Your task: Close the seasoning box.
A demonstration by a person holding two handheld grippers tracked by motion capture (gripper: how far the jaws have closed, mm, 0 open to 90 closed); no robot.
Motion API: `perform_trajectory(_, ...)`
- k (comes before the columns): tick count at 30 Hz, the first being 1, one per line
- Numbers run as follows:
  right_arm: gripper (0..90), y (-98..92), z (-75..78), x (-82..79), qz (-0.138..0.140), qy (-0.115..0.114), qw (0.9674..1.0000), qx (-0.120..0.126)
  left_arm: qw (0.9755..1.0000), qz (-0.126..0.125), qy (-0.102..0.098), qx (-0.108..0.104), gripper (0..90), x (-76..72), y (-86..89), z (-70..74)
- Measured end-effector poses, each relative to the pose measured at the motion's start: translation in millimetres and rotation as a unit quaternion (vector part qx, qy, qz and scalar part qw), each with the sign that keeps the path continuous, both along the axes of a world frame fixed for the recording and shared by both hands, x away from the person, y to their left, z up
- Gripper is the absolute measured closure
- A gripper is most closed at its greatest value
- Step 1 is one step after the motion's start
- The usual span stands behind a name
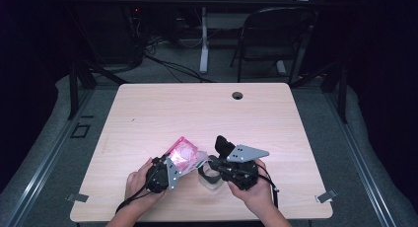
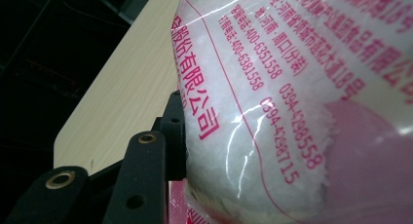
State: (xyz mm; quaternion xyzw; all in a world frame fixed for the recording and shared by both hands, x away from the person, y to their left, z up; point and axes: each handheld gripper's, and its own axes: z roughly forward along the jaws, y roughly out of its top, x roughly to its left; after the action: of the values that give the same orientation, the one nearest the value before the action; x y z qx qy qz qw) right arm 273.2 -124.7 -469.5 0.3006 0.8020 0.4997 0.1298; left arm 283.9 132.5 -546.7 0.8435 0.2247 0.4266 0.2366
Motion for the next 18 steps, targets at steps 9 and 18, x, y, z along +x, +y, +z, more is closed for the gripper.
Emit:
perform_trajectory(9, 87.3, -2.1, -0.9, 0.2, 0.000, 0.001, 1.0000, 0.002, 0.9998, 0.000, -0.017, 0.011, 62.0, -1.3, -1.1, 0.5)
perform_trajectory(18, 87.3, -2.0, -2.4, 0.1, -0.001, 0.005, 1.0000, 0.002, 0.9983, 0.008, -0.051, 0.027, 62.1, -3.0, -0.8, 4.7)
